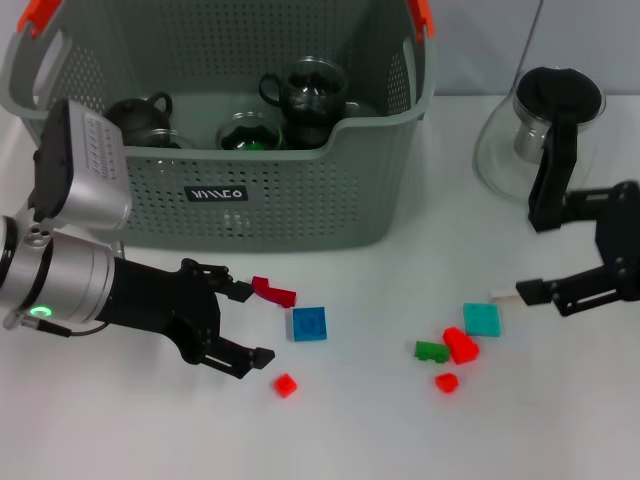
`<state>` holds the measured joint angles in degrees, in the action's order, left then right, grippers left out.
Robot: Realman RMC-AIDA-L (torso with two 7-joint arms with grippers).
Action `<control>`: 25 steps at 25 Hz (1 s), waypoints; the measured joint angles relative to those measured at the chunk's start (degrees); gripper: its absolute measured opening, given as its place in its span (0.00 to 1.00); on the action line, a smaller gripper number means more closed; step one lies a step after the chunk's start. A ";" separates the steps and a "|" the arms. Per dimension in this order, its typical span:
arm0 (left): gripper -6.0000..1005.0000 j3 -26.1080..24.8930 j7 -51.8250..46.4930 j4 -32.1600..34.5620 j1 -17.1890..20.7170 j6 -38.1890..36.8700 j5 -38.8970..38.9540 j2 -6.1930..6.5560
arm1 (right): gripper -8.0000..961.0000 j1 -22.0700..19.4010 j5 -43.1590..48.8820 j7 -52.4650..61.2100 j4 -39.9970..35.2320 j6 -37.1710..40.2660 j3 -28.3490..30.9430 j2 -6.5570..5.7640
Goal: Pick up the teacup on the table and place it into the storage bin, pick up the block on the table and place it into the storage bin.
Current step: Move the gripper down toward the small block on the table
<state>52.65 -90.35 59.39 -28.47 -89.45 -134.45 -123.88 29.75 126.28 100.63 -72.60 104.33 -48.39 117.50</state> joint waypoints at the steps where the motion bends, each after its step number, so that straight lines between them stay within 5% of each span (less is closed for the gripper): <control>1: 0.90 -0.03 -0.03 0.00 0.00 0.02 0.00 0.05 | 0.98 1.28 3.50 0.34 0.88 -0.59 -0.13 0.27; 10: 0.90 -0.09 -0.53 -0.14 0.00 0.58 0.07 0.05 | 0.97 13.79 25.67 1.34 14.81 -8.70 -0.86 2.11; 13: 0.90 -0.09 -0.68 -0.20 0.06 0.81 0.07 0.15 | 0.85 15.40 29.26 2.74 17.07 -13.22 -2.52 2.49; 25: 0.89 0.12 -0.21 -2.49 -0.78 1.37 -0.37 0.53 | 0.84 17.99 32.16 7.46 25.53 -26.73 -12.88 2.69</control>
<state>52.77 -90.56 56.90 -29.25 -88.08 -134.82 -123.34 47.74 158.43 108.09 -47.06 77.60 -61.27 120.19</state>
